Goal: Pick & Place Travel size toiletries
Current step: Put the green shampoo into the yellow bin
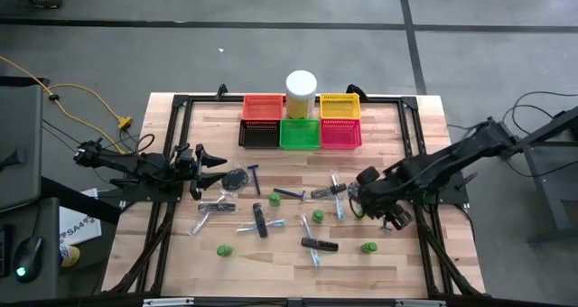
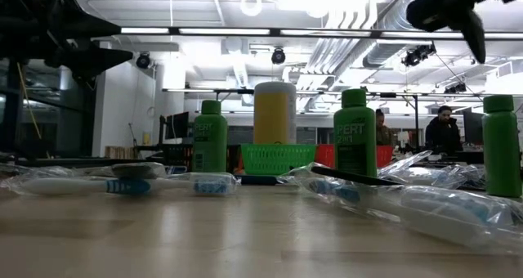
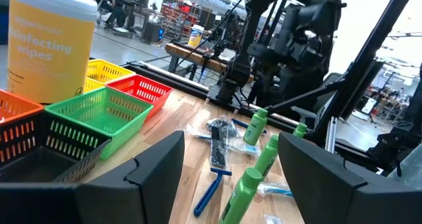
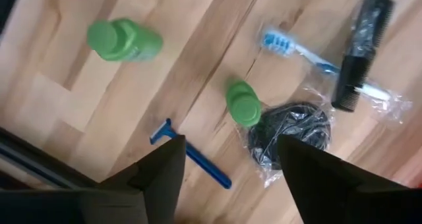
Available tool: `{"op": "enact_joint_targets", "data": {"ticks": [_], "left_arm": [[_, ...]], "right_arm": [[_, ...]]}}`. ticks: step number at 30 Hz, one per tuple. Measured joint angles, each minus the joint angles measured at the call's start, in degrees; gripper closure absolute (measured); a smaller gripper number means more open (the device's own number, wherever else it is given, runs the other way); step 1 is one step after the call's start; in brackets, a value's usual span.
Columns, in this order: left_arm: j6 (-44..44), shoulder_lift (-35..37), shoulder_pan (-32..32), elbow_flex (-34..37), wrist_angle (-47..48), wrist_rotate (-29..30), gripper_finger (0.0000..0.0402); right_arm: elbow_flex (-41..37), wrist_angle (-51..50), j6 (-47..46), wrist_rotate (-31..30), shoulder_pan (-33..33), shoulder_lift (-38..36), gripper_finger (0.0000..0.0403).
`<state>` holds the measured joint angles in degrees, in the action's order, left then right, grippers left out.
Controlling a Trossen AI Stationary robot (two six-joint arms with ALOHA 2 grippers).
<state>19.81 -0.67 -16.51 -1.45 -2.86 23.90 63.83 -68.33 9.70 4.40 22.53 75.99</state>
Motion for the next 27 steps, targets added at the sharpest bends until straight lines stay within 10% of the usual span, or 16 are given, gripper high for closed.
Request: {"op": "enact_joint_targets", "data": {"ticks": [27], "left_arm": [[0.0, 0.0, 0.0, 0.0, 0.0, 0.1, 0.0156]], "right_arm": [[-3.9, 3.9, 8.0, 4.8, -5.3, 8.6, 0.0204]]}}
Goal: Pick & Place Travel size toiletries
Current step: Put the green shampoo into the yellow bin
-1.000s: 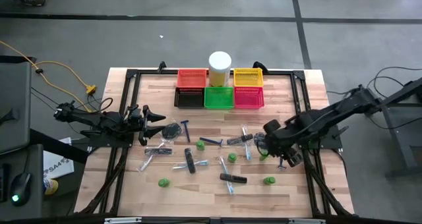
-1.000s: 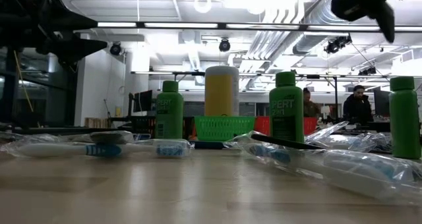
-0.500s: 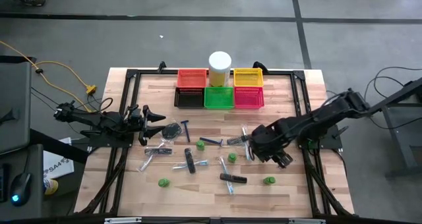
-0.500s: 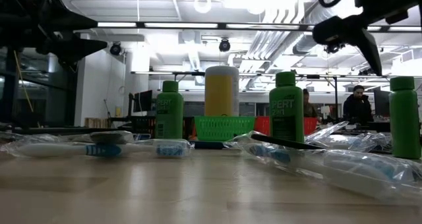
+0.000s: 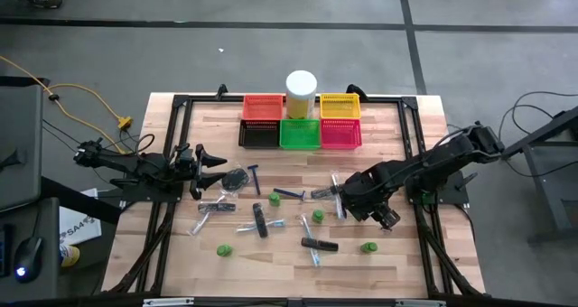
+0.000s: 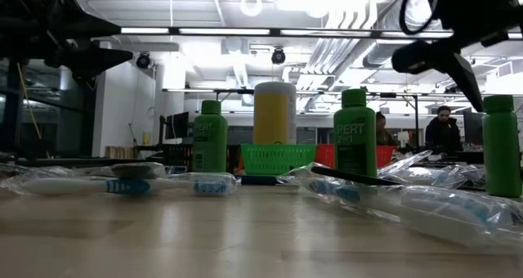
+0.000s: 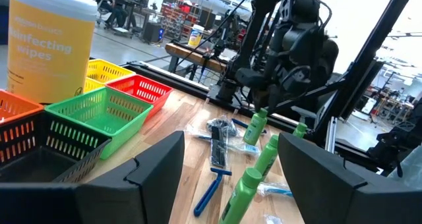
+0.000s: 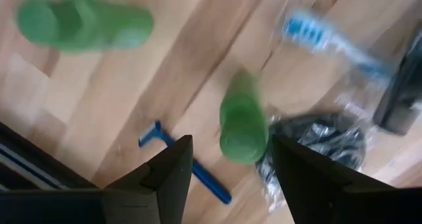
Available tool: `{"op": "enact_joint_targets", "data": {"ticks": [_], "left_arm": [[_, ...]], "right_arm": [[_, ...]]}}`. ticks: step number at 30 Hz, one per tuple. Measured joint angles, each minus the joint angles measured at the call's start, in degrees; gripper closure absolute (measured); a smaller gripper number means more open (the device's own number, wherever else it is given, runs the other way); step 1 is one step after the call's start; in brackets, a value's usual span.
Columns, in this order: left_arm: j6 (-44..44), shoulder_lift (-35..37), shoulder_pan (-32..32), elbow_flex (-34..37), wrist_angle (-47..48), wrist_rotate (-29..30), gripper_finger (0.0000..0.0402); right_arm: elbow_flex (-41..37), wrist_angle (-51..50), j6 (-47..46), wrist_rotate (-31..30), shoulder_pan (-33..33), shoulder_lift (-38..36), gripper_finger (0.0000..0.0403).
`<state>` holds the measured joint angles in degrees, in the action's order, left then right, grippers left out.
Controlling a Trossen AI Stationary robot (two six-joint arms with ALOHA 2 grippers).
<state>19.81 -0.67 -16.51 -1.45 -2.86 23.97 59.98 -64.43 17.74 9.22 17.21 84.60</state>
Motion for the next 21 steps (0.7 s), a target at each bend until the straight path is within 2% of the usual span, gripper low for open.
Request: {"op": "enact_joint_targets", "data": {"ticks": [5, 11, 15, 21], "left_arm": [[0.0, 0.0, 0.0, 0.0, 0.0, 0.0, 0.0156], [0.0, 0.0, 0.0, 0.0, 0.0, 0.2, 0.0156], [0.0, 0.0, 0.0, 0.0, 0.0, 0.2, 0.0156], [0.0, 0.0, 0.0, 0.0, 0.0, 0.2, 0.0156]], "right_arm": [[-0.3, 1.6, -0.5, -1.8, 0.0, 0.0, 0.0204], [-0.6, 5.3, -1.1, -0.1, 0.0, 0.0, 0.0204], [-1.1, 4.9, -1.0, -1.9, 0.0, 0.1, 0.0204], [-1.1, 5.1, -1.0, -1.3, 0.0, 0.1, 0.0204]]}}
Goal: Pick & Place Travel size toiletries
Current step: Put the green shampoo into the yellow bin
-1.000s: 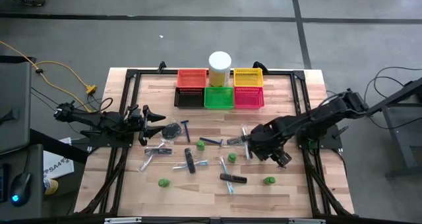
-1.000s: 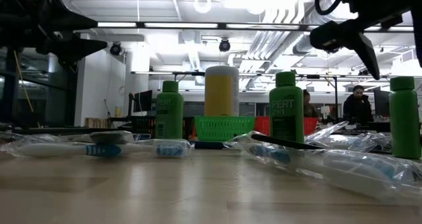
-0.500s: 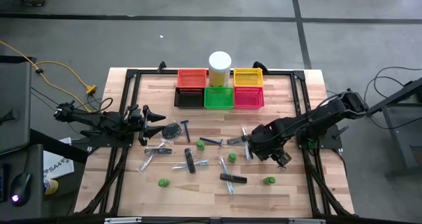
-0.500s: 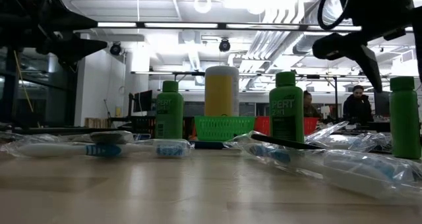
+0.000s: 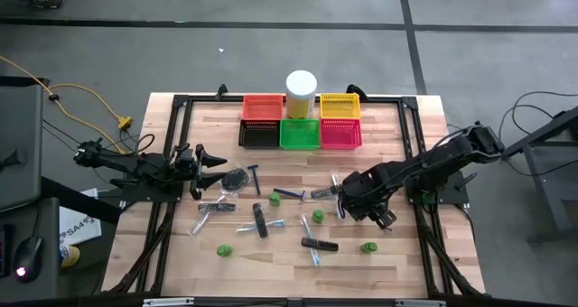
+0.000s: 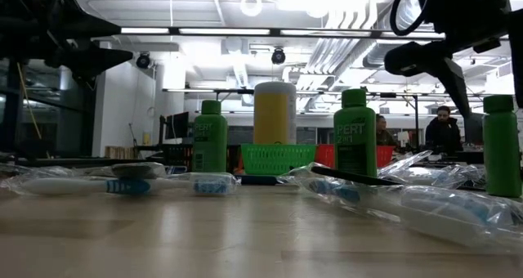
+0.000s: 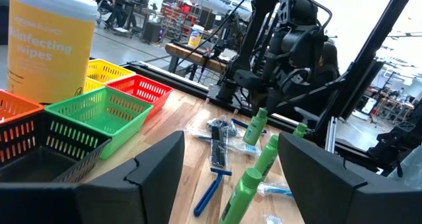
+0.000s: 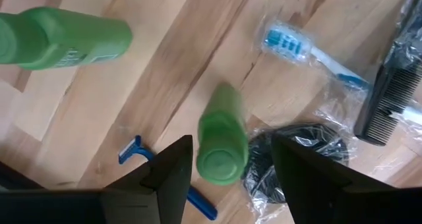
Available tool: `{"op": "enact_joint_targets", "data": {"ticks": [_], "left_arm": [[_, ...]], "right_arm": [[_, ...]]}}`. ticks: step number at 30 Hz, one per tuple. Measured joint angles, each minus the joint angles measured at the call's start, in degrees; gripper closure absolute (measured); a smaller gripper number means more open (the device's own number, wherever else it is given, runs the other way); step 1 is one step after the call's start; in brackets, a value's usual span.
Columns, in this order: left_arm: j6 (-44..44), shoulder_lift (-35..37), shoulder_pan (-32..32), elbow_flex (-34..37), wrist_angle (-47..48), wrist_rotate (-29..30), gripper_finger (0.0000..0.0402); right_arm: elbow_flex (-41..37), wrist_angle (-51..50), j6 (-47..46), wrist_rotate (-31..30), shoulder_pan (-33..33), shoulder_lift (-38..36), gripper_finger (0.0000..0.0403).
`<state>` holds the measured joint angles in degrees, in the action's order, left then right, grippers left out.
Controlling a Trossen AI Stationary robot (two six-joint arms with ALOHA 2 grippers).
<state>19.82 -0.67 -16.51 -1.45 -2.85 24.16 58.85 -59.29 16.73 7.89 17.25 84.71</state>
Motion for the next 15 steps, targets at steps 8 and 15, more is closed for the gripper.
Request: {"op": "enact_joint_targets", "data": {"ticks": [8, 15], "left_arm": [[0.0, 0.0, 0.0, 0.0, 0.0, 0.0, 0.0156], [0.0, 0.0, 0.0, 0.0, 0.0, -0.1, 0.0156]], "right_arm": [[-1.5, 0.0, 1.1, 0.2, 0.0, 0.0, 0.0204], [-1.6, 1.4, 1.2, -0.5, 0.1, 0.0, 0.0204]]}}
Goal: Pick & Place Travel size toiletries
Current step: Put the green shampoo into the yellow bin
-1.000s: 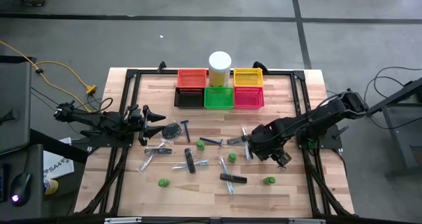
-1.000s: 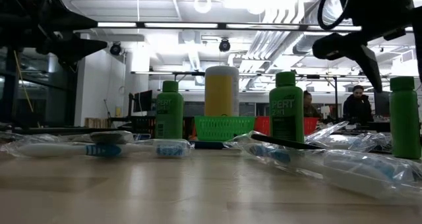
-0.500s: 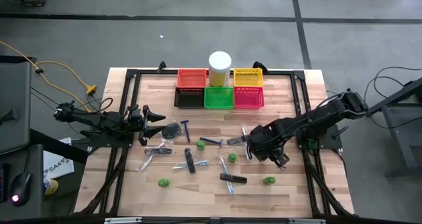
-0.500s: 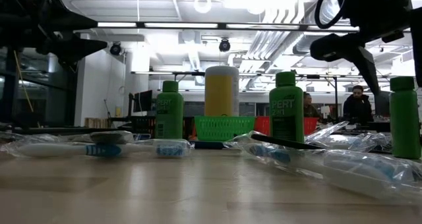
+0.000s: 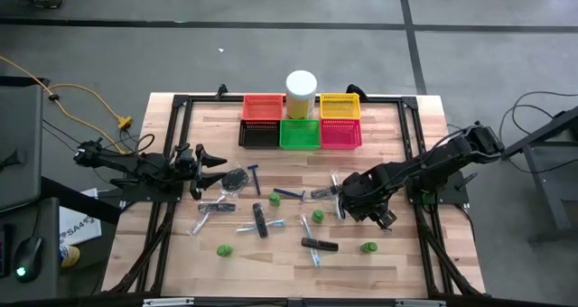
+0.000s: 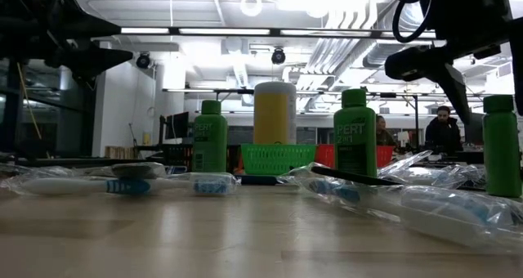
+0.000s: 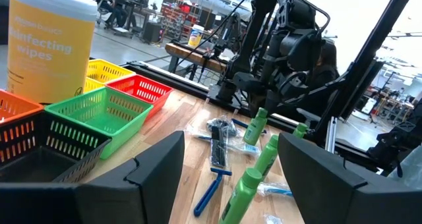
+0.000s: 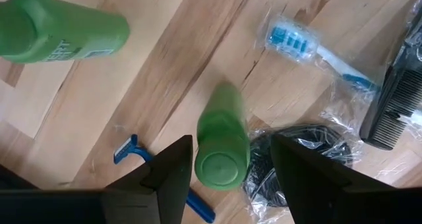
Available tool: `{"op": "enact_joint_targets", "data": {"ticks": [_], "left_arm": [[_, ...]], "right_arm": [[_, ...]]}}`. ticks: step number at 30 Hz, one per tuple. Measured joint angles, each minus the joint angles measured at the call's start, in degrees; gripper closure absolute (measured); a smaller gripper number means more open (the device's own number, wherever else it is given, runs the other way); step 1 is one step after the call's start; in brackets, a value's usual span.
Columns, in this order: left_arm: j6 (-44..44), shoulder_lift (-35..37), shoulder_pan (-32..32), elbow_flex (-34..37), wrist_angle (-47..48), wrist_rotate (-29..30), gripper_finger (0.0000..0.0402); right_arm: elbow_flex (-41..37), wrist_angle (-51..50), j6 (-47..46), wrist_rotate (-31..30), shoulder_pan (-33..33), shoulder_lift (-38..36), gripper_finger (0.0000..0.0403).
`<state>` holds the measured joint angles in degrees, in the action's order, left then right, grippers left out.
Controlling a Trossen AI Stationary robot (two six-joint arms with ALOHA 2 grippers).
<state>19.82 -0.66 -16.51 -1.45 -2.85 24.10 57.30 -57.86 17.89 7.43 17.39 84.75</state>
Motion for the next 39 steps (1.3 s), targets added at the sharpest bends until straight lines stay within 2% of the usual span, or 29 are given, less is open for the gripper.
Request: {"op": "enact_joint_targets", "data": {"ticks": [5, 15, 21, 27, 31, 36, 39], "left_arm": [[0.0, 0.0, 0.0, 0.0, 0.0, -0.2, 0.0156], [0.0, 0.0, 0.0, 0.0, 0.0, -0.2, 0.0156], [0.0, 0.0, 0.0, 0.0, 0.0, -0.2, 0.0156], [0.0, 0.0, 0.0, 0.0, 0.0, -0.2, 0.0156], [0.0, 0.0, 0.0, 0.0, 0.0, -0.2, 0.0156], [0.0, 0.0, 0.0, 0.0, 0.0, -0.1, 0.0156], [0.0, 0.0, 0.0, 0.0, 0.0, -0.1, 0.0156]], "right_arm": [[0.0, 0.1, 0.0, 0.1, 0.2, 0.0, 0.0218], [0.1, 0.1, 0.0, 0.6, 0.2, -0.1, 0.0308], [1.5, -1.6, -2.0, 0.2, 0.2, 0.1, 0.0309], [9.5, -10.0, -6.6, -2.5, -1.5, 0.0, 0.0313], [17.1, -16.4, -13.1, -6.1, -4.0, -0.1, 0.0313], [25.8, -22.5, -23.1, -11.6, -9.8, -0.1, 0.0310], [29.4, -24.4, -27.7, -11.8, -14.9, -0.1, 0.0310]]}}
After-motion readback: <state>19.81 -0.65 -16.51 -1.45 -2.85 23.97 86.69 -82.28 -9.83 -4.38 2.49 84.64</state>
